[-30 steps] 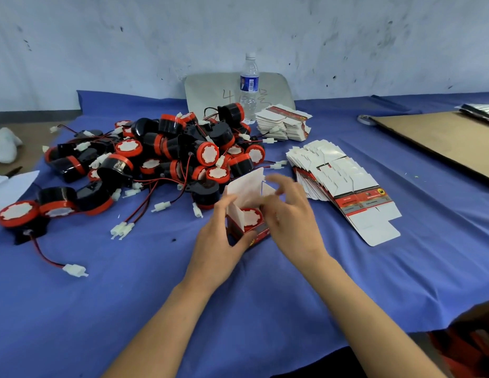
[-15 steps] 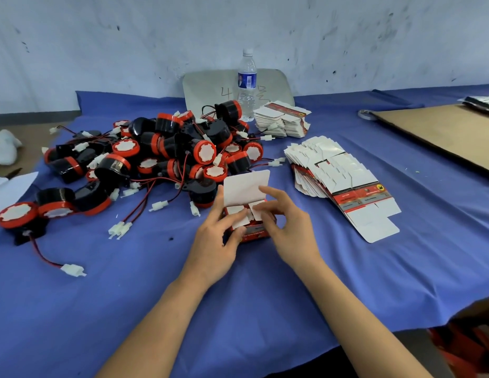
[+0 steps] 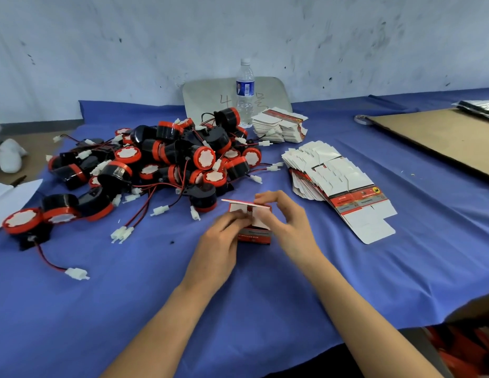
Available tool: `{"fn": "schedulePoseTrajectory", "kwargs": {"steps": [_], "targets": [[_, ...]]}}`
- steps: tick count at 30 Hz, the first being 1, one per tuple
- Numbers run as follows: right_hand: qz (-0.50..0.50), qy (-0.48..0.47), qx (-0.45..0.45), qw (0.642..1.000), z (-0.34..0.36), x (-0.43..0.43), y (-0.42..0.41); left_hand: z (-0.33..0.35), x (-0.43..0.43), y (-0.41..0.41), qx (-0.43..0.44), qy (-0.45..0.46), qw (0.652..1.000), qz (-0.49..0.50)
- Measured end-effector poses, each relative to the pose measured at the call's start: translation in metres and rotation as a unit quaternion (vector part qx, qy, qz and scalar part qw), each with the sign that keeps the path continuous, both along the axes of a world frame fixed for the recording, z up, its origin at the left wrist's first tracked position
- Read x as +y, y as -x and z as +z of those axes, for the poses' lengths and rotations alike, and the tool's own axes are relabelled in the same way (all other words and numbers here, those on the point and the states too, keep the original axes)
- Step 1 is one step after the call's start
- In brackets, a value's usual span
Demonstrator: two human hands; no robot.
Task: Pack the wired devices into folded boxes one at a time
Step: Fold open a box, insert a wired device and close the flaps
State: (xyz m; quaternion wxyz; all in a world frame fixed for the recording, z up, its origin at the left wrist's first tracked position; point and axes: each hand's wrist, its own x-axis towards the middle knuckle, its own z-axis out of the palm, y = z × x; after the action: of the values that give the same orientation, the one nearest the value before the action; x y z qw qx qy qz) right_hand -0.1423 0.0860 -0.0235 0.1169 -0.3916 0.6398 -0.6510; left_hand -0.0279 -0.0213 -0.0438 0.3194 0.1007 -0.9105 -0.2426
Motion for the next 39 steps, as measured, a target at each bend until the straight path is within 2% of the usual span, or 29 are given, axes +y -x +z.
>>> {"fn": "schedulePoseTrajectory", "kwargs": {"steps": [4,10,13,18,21,25,32,34,39], "targets": [[-0.022,-0.032,0.05,0.998,0.014,-0.007,0.005,0.001,-0.001,-0.001,0.001,-0.014,1.0,-0.022],[-0.001,-0.1,0.091,0.991,0.02,-0.006,0.012,0.001,0.0,0.001,0.033,-0.027,0.999,-0.033],[-0.022,-0.114,0.109,0.987,0.011,-0.001,0.009,0.001,-0.001,0.001,0.059,-0.054,0.997,-0.013],[-0.045,-0.068,0.072,0.994,-0.006,0.005,0.001,-0.002,-0.006,-0.004,0.166,-0.201,0.961,0.093],[-0.037,-0.076,0.076,0.994,-0.009,0.007,0.001,0.001,-0.01,-0.006,0.175,-0.285,0.939,0.084],[-0.02,-0.083,0.115,0.99,-0.011,0.008,0.005,0.004,-0.007,-0.005,0.123,-0.191,0.973,0.045],[0.044,-0.081,0.144,0.985,-0.013,0.015,0.008,0.002,-0.01,-0.003,0.125,-0.174,0.975,0.059],[0.069,-0.092,0.133,0.984,-0.012,0.019,0.009,0.001,-0.011,-0.002,0.123,-0.168,0.976,0.062],[0.137,-0.091,0.038,0.986,-0.01,0.024,0.014,0.0,-0.012,-0.001,0.114,-0.185,0.974,0.063]]}}
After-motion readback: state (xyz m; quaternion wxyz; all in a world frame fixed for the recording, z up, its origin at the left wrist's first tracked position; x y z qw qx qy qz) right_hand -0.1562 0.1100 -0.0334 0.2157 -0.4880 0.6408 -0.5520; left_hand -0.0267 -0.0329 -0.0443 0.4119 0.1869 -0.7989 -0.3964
